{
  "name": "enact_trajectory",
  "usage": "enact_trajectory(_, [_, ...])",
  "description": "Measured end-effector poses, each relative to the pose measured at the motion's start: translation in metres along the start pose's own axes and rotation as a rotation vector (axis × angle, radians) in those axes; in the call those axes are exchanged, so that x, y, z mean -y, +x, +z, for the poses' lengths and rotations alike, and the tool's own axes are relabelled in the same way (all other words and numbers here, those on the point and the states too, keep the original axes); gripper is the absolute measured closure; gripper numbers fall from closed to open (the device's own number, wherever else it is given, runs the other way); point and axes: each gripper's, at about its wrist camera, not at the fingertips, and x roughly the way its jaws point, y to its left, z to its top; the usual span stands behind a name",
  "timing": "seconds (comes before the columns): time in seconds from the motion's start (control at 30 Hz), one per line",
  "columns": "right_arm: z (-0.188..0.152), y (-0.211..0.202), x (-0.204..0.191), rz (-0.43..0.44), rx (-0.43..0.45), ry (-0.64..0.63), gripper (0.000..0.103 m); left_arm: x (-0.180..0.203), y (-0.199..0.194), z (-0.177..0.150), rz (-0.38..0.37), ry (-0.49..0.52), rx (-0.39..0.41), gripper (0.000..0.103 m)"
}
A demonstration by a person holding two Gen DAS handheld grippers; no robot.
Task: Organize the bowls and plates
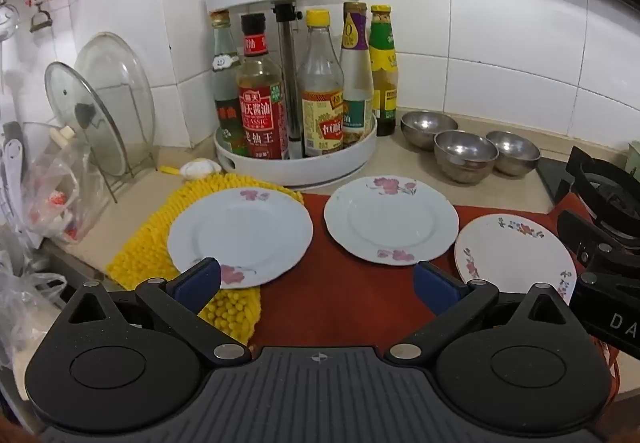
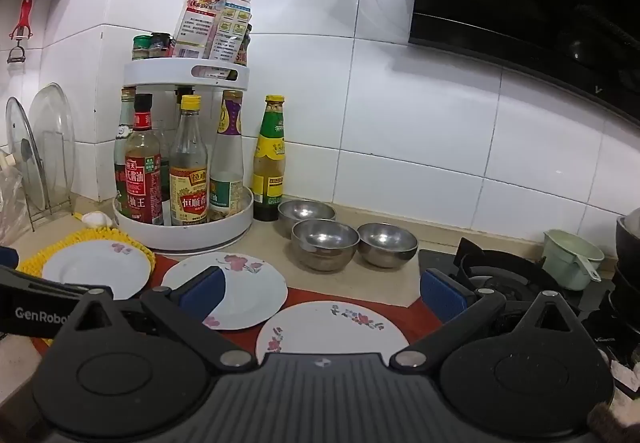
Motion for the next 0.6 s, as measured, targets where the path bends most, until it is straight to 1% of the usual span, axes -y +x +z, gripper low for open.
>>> enact_trajectory(0.03, [0.0,-0.001,-0.001,0.001,0.0,-0.001,0.003,-0.001,-0.003,-0.003,-0.005,-0.005,0.003,0.0])
enact_trajectory(0.1, [0.001,-0.003,-0.003,0.0,0.001,-0.009,0.003,-0.003,0.0,-0.001,-0.023,-0.011,-0.048,0.0])
enact_trajectory(0.13, [-0.005,-0.004,-0.001,-0.002,0.003,-0.014,0.003,-0.003,0.0,-0.001,-0.033,-0.011,-0.062,0.0])
enact_trajectory(0.17, [-0.004,-0.005,0.001,-0.002,0.003,-0.013,0.003,0.001,0.001,-0.002,-0.03,-0.009,-0.071,0.0])
enact_trajectory(0.23, [-0.005,-0.004,0.005,-0.007,-0.003,-0.014,0.003,-0.001,0.004,-0.001,-0.05,-0.026,-0.101,0.0])
enact_trajectory(0.3, [-0.007,-0.005,0.006,-0.019,-0.014,-0.019,0.003,-0.003,0.005,-0.005,-0.058,-0.04,-0.108,0.0])
enact_trajectory(0.37, [-0.007,-0.006,-0.002,-0.043,-0.039,-0.02,0.003,-0.004,0.008,-0.006,-0.062,-0.048,-0.117,0.0])
enact_trajectory(0.5, [-0.011,-0.003,-0.003,-0.049,-0.062,-0.036,0.003,-0.004,0.012,-0.009,-0.073,-0.068,-0.142,0.0])
enact_trajectory(0.6, [-0.009,0.0,-0.003,-0.054,-0.063,-0.047,0.003,-0.005,0.014,-0.01,-0.069,-0.077,-0.149,0.0])
